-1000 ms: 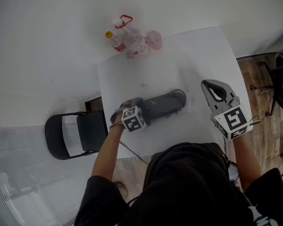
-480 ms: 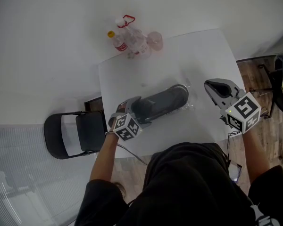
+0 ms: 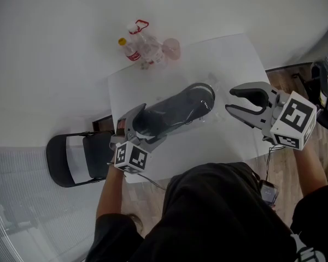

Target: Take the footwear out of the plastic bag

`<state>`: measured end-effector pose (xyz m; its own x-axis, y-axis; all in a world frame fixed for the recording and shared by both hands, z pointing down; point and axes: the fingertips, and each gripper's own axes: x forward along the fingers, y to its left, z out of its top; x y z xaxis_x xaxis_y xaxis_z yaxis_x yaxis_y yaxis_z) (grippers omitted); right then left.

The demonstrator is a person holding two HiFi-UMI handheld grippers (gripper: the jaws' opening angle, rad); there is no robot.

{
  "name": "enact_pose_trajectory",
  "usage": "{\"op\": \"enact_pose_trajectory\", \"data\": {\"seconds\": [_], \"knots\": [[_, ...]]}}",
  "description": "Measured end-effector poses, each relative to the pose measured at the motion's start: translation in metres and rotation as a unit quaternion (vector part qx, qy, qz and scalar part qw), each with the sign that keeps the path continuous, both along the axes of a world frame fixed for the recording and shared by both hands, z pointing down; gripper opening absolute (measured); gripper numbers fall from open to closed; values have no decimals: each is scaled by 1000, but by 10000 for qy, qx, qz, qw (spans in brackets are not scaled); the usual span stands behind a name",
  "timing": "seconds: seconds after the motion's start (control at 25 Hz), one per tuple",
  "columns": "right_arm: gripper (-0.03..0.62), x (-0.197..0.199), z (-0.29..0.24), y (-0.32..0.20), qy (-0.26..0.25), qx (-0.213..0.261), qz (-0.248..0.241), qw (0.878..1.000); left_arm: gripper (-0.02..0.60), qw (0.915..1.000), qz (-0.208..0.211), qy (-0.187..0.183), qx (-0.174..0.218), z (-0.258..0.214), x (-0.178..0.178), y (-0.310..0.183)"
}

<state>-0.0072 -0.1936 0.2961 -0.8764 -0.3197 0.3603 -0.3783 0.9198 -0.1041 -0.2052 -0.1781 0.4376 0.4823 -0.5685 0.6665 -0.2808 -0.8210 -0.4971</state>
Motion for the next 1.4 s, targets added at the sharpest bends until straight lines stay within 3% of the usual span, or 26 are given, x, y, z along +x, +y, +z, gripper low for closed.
{"op": "enact_pose_trajectory", "data": {"seconds": [0.16, 0.4, 1.4], "knots": [[166, -8, -27, 6, 62, 309, -313, 9990, 574, 9989, -30, 176, 431, -33, 6, -7], [166, -12, -49, 20, 54, 585, -486, 9971, 574, 9970, -85, 231, 739, -57, 13, 2], [166, -21, -24, 20, 329, 22, -779, 9964, 572, 9880, 439, 182, 1472, -79, 33, 15]]}}
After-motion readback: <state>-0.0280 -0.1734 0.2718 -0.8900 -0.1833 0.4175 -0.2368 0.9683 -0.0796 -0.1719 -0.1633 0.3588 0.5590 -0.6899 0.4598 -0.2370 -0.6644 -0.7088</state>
